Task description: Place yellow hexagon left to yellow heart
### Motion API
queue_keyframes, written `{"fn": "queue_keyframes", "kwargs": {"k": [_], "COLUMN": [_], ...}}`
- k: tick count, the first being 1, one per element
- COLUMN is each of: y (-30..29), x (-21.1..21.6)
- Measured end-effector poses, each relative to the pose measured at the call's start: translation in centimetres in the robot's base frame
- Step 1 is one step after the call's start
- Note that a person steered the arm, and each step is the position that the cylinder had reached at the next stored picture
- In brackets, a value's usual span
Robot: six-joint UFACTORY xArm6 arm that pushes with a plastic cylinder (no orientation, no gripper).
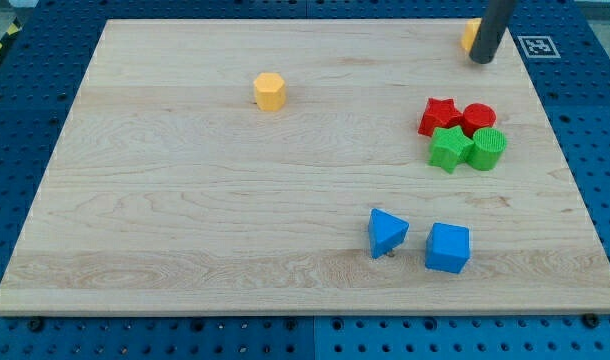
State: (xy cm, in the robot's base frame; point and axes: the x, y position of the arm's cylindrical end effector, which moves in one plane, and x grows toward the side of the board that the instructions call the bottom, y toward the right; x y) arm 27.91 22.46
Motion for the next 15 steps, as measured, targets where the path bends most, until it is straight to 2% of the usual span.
{"fn": "queue_keyframes", "kwargs": {"k": [1, 3, 11, 15], "y": [-1.6, -9.5, -10.4, -13.0], "x": [-0.3, 0.2, 1.9, 6.0]}}
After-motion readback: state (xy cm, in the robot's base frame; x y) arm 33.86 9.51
